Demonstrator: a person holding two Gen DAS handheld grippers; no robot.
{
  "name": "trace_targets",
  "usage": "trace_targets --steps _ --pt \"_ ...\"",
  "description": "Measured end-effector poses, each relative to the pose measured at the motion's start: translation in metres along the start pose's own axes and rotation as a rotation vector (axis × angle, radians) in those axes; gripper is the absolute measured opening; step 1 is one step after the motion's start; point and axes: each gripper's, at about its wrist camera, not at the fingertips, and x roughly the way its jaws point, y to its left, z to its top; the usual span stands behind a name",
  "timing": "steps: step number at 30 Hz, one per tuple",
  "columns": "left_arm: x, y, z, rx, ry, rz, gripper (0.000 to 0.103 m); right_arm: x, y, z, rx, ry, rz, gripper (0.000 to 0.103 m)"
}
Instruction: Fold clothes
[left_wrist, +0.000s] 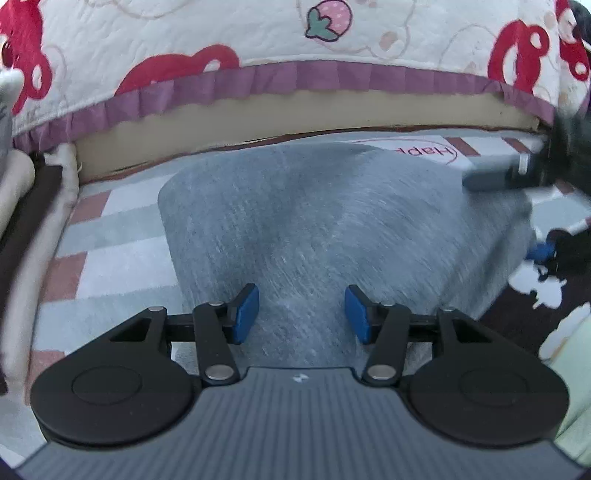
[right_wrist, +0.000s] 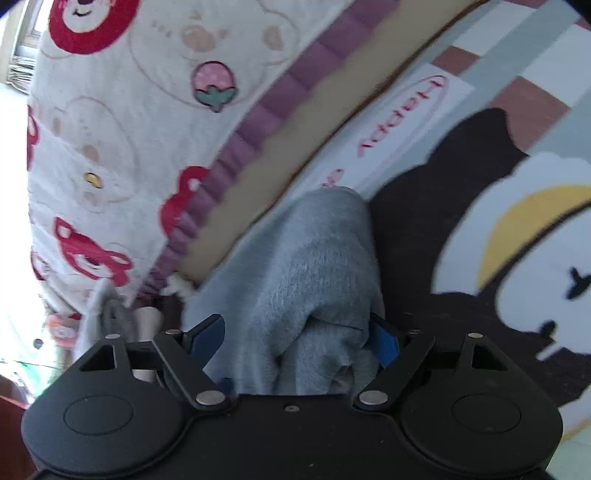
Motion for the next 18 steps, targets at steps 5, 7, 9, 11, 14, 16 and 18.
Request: trace_targets --steps 5,7,9,11,14,16,18 --pt "-0.001 0.013 0.005 -0.058 -0.005 -0.004 0.047 0.015 -0.03 -0.02 0.071 -0.048 -0.018 0.087" --pt "0.0 0.021 0.008 -0.091 -0.009 -0.025 0.047 0.023 -0.041 -0.029 0.135 -0.076 0.014 0.09" --pt "-0.001 0.032 0.012 -0.129 -0.015 -0.058 0.047 0.034 -0.036 -0.03 0.12 -0.099 0.022 0.09" --pt "-0.003 0.041 0.016 -0.164 -0.014 -0.09 0.047 0.043 -0.022 -0.021 0.071 -0.093 0.032 0.081" --pt "-0.013 0.049 0.02 -0.187 -0.041 -0.12 0.047 0.041 0.003 0.0 -0.071 -0.073 0.069 0.051" --pt "-0.022 0.051 0.023 -0.193 -0.073 -0.153 0.051 0.024 0.011 0.008 -0.192 -0.099 0.08 0.05" --pt "-0.02 0.052 0.026 -0.193 -0.076 -0.117 0.055 0.015 0.011 0.013 -0.309 -0.124 0.045 0.05"
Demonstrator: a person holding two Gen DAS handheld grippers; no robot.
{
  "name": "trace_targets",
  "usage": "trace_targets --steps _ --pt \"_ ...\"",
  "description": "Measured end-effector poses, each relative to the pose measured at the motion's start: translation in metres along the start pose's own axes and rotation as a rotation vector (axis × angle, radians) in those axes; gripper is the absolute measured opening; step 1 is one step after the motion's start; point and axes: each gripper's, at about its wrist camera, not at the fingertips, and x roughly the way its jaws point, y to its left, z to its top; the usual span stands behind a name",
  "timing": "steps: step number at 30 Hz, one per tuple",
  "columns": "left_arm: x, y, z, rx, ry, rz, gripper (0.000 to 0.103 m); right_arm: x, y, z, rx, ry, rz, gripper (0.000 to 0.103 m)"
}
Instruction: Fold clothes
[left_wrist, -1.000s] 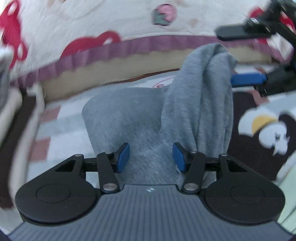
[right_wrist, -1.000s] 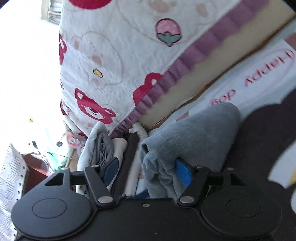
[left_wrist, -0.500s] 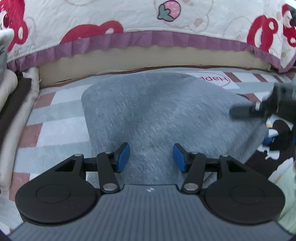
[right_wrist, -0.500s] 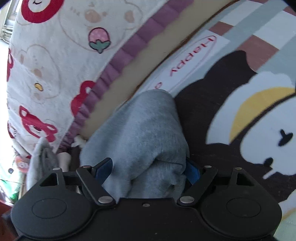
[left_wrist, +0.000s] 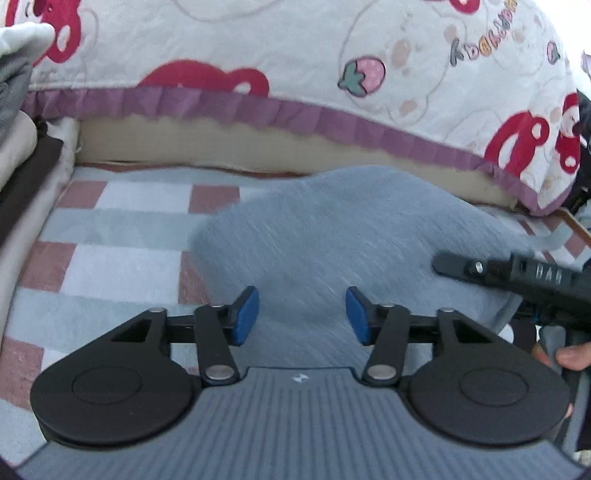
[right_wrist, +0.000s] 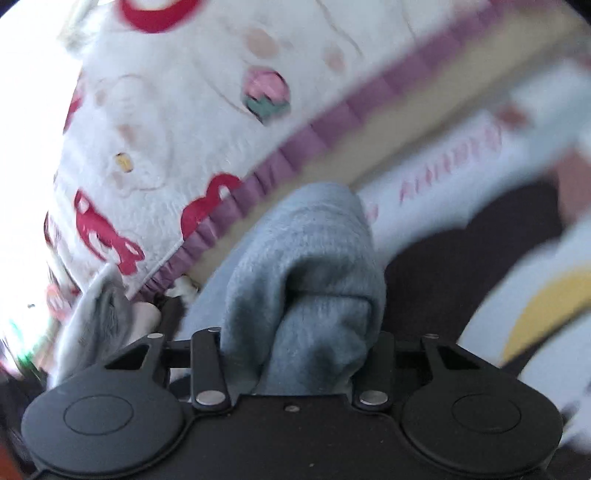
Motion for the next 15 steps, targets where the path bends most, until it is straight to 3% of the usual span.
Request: trace_targets --steps 2,6,10,13,15 --pt "0.008 0.006 0.001 -0.022 -0.007 0.04 0.055 0.005 -0.024 0.004 0.033 0.041 -0.012 0.051" --pt "0.027 0.028 0.0 -0.158 -0.017 0.018 0.056 0.013 -0.079 0.004 0.249 0.094 0.038 0.053" --pt "0.052 0.048 0.001 -0.291 0.063 -0.091 0.062 0.012 -0.082 -0.001 0.252 0.098 0.039 0.055" --pt "0.072 0.077 -0.006 -0.532 0.142 -0.214 0.065 0.011 -0.089 -0.004 0.296 0.107 0.045 0.056" --pt "0.081 0.085 -0.016 -0.614 0.172 -0.26 0.067 0.011 -0.092 -0.005 0.326 0.114 0.055 0.056"
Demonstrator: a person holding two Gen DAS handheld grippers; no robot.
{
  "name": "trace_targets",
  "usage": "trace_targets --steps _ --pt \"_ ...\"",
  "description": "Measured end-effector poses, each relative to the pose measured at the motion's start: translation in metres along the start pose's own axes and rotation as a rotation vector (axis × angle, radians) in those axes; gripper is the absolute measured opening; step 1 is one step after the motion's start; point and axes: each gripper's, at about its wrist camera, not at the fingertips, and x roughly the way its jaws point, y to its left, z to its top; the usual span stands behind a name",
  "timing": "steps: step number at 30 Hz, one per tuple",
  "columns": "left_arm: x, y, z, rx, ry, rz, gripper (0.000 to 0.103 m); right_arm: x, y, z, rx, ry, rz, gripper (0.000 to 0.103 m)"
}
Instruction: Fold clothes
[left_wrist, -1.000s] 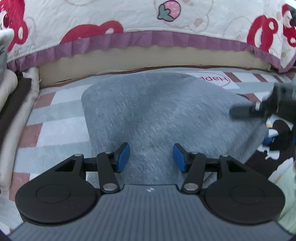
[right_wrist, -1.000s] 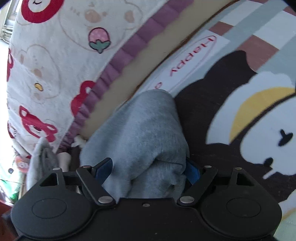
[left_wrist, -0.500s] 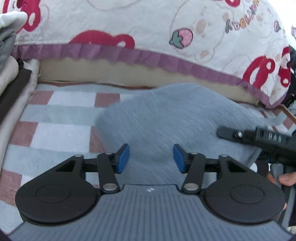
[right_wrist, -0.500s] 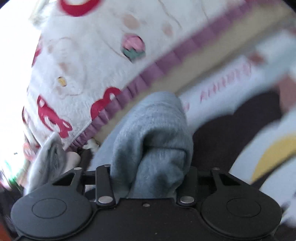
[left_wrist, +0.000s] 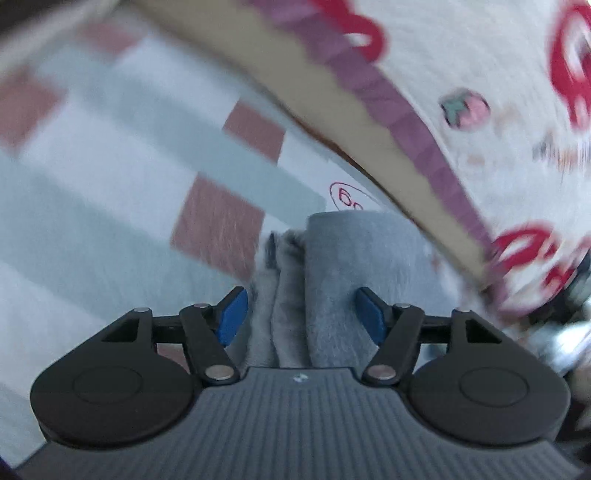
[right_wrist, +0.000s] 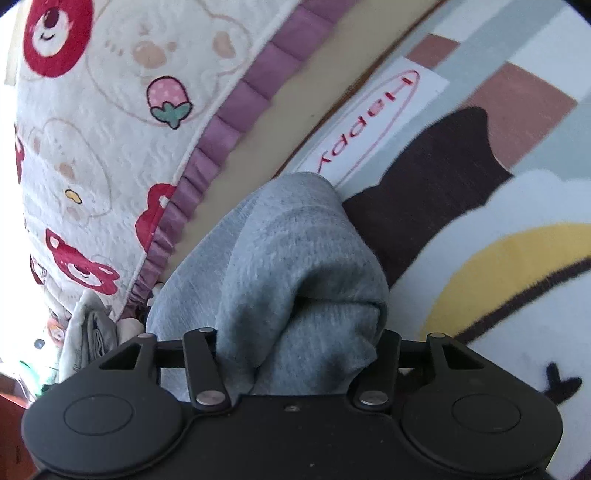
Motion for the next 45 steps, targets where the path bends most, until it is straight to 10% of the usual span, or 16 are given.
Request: trace_targets --steps 5,12,17,21,23,27,32,45 --pt "0.008 0.003 -0.012 -0.019 0.025 -0.027 0.067 0.002 -0.005 0.003 0.062 0.01 0.036 0.057" --pt "-0.007 -0.014 -0.017 0.031 -0.044 0.002 0.022 0.006 -0.008 0.006 0.085 0.021 0.048 0.069" --pt "-0.008 -0.007 -0.018 -0.022 -0.048 -0.009 0.033 0.005 -0.009 0.007 0.122 0.01 0.055 0.07" --pt "-0.001 -0.001 -0.024 -0.019 -0.048 0.027 0.078 -0.003 -0.004 0.002 0.095 -0.015 0.055 0.059" --pt "0.004 0.005 -0.029 -0.072 -0.042 0.022 0.083 -0.005 -0.004 -0.002 0.112 -0.019 0.038 0.059" --pt "0.021 0.011 -0.044 -0.181 0.009 -0.128 0.077 -0.011 -0.014 -0.011 0.18 -0.043 0.018 0.066" --pt "0.007 -0.032 -0.056 0.05 -0.091 -0.029 0.039 -0.009 -0.006 -0.005 0.139 -0.076 0.066 0.054" --pt "-0.065 -0.06 -0.088 0.043 -0.382 -0.198 0.037 -0.047 0.108 0.035 -0.186 -0.051 0.237 0.051"
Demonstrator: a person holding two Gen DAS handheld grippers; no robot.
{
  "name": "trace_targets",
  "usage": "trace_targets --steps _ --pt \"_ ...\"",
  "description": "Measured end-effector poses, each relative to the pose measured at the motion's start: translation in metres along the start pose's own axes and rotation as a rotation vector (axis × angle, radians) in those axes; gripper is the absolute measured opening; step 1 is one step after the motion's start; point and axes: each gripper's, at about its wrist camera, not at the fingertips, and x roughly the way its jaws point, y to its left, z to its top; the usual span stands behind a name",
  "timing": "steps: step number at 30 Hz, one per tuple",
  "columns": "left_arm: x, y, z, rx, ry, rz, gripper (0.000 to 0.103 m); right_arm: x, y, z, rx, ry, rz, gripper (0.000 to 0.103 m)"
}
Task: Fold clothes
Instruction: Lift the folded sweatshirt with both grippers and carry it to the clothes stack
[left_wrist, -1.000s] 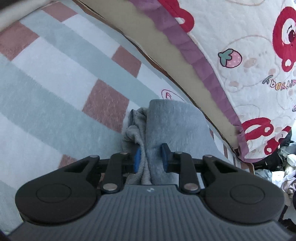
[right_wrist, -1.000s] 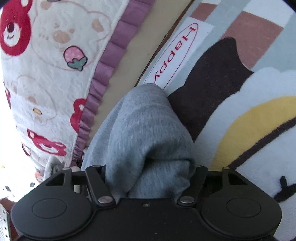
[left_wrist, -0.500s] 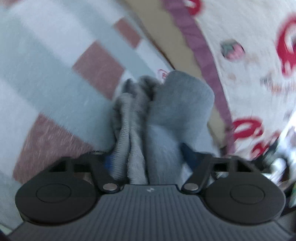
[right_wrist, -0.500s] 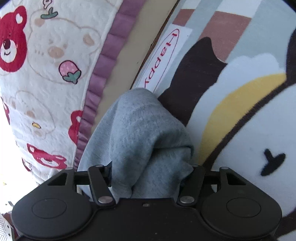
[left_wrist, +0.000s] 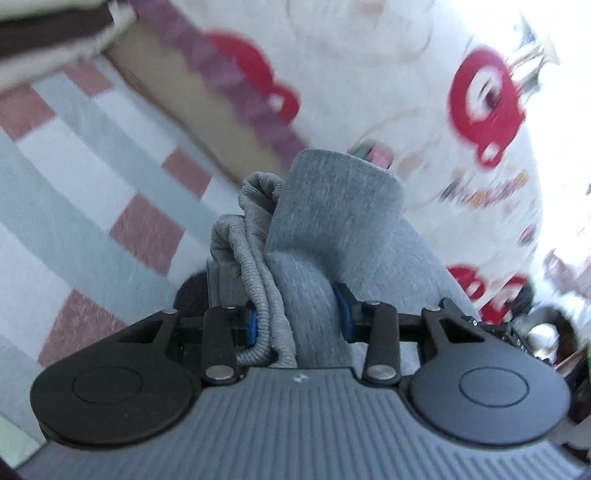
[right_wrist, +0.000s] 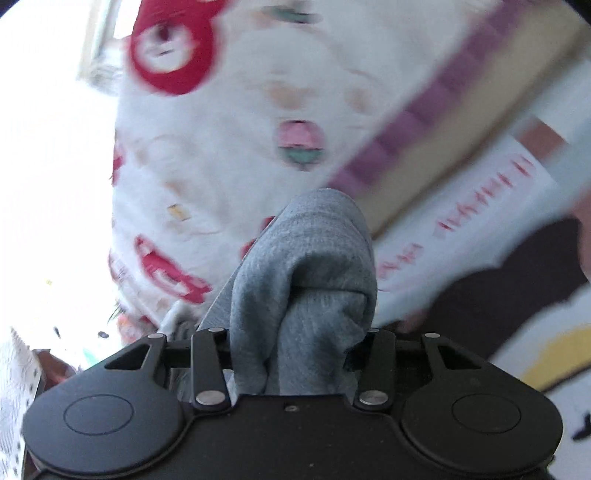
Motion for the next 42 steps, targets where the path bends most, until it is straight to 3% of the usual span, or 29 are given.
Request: trace_targets --steps 2,5,16,21,25,31,35,39,42 --pt "-0.026 -0.002 0.008 -0.032 -0.053 -0.027 0.037 0.001 0.027 0.004 -0.058 0.015 0.038 0.051" --pt "-0.064 0.009 0.023 -0.179 -0.093 -0.077 0.037 0.007 0.073 0.004 -0.159 0.034 0.075 0.05" --pt "-0.214 0.008 0.074 -0.18 -0.343 -0.08 0.037 0.057 0.223 -0.019 -0.323 0.173 0.261 0.05" --pt "-0.292 0.003 0.11 -0.182 -0.467 -0.009 0.038 0.099 0.286 -0.038 -0.377 0.257 0.391 0.05" --pt "-0.34 -0.002 0.153 -0.199 -0.486 0.103 0.039 0.131 0.33 -0.06 -0.429 0.288 0.473 0.05" --pt "-0.405 -0.002 0.205 -0.148 -0.511 0.225 0.039 0.184 0.375 -0.077 -0.346 0.379 0.587 0.05" --pt "-0.418 0.007 0.223 -0.183 -0.562 0.304 0.039 0.243 0.388 -0.09 -0.255 0.484 0.634 0.05" --pt "-0.392 0.032 0.239 -0.209 -0.608 0.321 0.039 0.323 0.357 -0.08 -0.072 0.624 0.649 0.05" --pt "-0.344 0.06 0.258 -0.246 -0.563 0.327 0.039 0.369 0.324 -0.066 -0.023 0.623 0.521 0.051"
